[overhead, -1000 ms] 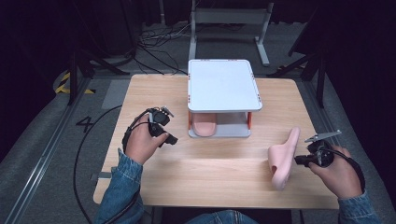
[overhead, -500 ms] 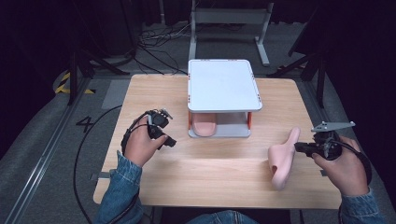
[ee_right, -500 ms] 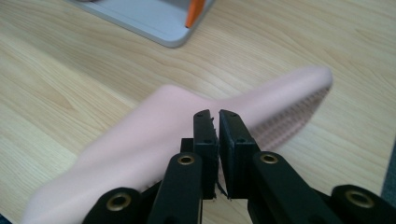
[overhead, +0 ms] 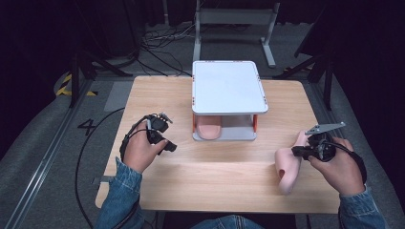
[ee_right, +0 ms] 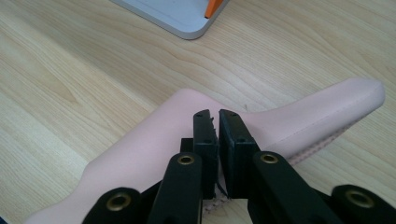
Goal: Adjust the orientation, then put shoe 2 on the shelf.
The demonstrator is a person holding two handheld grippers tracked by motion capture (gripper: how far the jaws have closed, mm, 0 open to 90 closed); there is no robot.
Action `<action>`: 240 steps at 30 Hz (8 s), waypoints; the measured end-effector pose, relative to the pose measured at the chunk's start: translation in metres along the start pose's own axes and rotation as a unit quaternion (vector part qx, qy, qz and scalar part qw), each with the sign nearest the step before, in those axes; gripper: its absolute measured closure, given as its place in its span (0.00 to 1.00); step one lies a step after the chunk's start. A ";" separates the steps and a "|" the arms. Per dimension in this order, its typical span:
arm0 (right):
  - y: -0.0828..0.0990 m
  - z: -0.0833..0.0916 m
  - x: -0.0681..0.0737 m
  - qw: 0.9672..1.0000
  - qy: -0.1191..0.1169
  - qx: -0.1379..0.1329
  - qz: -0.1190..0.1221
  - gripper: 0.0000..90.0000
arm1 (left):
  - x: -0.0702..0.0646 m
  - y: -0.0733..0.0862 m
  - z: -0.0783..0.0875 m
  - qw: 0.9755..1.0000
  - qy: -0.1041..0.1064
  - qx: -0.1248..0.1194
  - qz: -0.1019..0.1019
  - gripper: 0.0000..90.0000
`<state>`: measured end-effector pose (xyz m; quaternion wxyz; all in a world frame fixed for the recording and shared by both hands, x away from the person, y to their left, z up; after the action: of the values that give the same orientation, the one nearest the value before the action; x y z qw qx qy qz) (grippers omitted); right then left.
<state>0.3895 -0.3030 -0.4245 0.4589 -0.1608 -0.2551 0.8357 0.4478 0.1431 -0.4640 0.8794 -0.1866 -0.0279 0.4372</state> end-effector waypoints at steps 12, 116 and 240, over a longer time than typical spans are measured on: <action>0.038 0.028 -0.025 0.997 0.042 0.038 -0.045 0.97 | -0.008 -0.021 -0.008 1.000 0.011 0.000 -0.024 0.22; -0.009 -0.089 0.078 0.966 -0.104 0.042 0.233 0.58 | 0.017 0.044 0.014 0.998 -0.003 -0.004 0.062 0.22; 0.001 -0.081 0.115 0.984 -0.108 0.145 0.006 1.00 | 0.013 0.034 0.008 0.999 0.004 -0.003 0.049 0.22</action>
<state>0.3689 -0.1834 -0.4952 0.4420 -0.0032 -0.1778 0.8792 0.4286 0.1743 -0.4696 0.8566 -0.1920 -0.0165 0.4786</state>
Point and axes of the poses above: each handheld gripper's, and its own axes: z roughly backward along the jaws, y roughly out of its underside, x roughly to its left, the point moved 7 cm from there along -z, roughly forward along the jaws, and after that the axes turned 3 degrees about y, right-handed, at the moved point
